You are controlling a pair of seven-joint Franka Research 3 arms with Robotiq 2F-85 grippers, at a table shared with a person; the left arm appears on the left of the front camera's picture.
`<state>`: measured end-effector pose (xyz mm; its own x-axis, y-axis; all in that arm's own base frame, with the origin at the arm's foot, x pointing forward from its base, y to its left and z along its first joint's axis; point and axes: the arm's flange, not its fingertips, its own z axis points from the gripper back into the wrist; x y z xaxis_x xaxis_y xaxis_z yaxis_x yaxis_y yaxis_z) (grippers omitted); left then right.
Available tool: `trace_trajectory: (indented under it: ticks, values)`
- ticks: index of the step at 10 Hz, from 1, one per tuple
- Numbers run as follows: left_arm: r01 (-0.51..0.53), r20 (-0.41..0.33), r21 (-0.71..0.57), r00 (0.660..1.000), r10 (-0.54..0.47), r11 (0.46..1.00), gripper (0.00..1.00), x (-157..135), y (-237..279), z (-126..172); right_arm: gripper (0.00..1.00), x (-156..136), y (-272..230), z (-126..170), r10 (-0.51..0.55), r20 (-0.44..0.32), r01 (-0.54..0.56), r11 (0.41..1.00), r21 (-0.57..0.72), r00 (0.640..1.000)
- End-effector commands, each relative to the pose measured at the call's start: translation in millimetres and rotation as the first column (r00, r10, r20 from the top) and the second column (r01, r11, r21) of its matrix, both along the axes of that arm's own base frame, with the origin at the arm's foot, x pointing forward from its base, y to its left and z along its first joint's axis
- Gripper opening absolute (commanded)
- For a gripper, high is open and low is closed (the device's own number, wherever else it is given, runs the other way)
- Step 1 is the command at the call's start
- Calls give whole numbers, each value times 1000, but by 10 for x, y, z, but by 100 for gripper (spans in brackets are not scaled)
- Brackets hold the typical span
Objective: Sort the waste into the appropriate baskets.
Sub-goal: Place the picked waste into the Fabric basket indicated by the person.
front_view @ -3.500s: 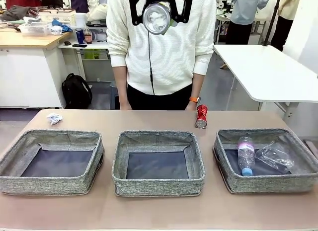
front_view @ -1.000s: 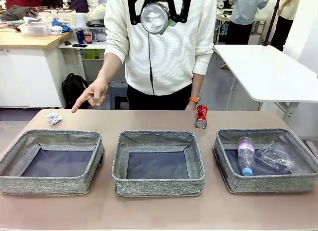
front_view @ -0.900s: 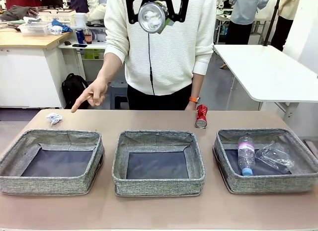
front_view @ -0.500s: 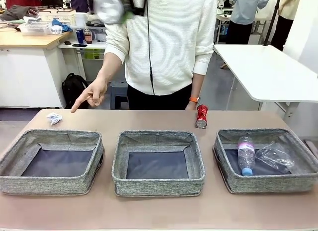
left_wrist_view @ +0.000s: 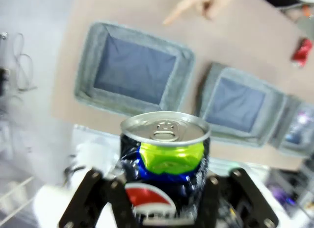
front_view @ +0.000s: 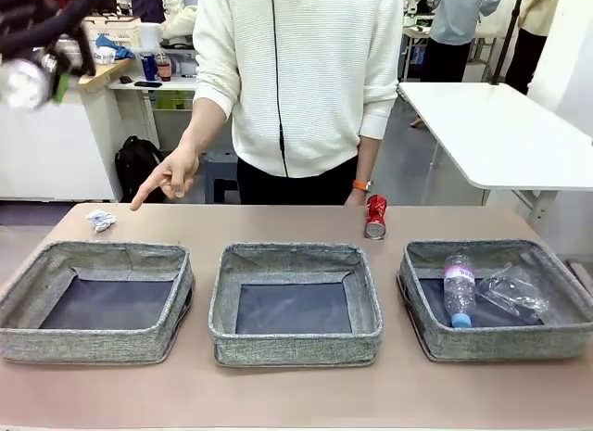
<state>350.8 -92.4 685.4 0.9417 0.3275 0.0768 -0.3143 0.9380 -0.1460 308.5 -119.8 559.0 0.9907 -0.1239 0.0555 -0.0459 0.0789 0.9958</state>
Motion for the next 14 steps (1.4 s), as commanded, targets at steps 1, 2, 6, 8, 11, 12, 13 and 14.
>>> trace_trajectory:
  ticks: [1,2,6,8,11,12,13,14]
  values:
    - [-12,73,-45,997,15,999,0,-387,130,-758,100,-27,-10,-5,11,14,-11,1000,-8,1000]
    - [-37,67,-20,997,38,999,0,-418,156,-920,100,-27,-10,-5,11,14,-11,1000,-8,1000]
    - [-71,42,3,997,71,997,0,-430,239,-1146,100,-27,-10,-5,11,14,-11,1000,-8,1000]
    - [-71,42,3,997,71,997,0,-430,239,-1146,100,-27,-10,-5,11,14,-11,1000,-8,1000]
    - [15,-81,17,997,-13,1000,0,233,347,-1540,100,-27,-10,-5,11,14,-11,1000,-8,1000]
    - [101,-124,-4,987,-101,995,0,434,493,-1781,100,-27,-10,-5,11,14,-11,1000,-8,1000]
    - [124,-123,31,985,-120,992,0,526,630,-2004,100,-27,-10,-5,11,14,-11,1000,-8,1000]
    - [156,-149,45,978,-148,987,0,525,704,-2141,100,-27,-10,-5,11,14,-11,1000,-8,1000]
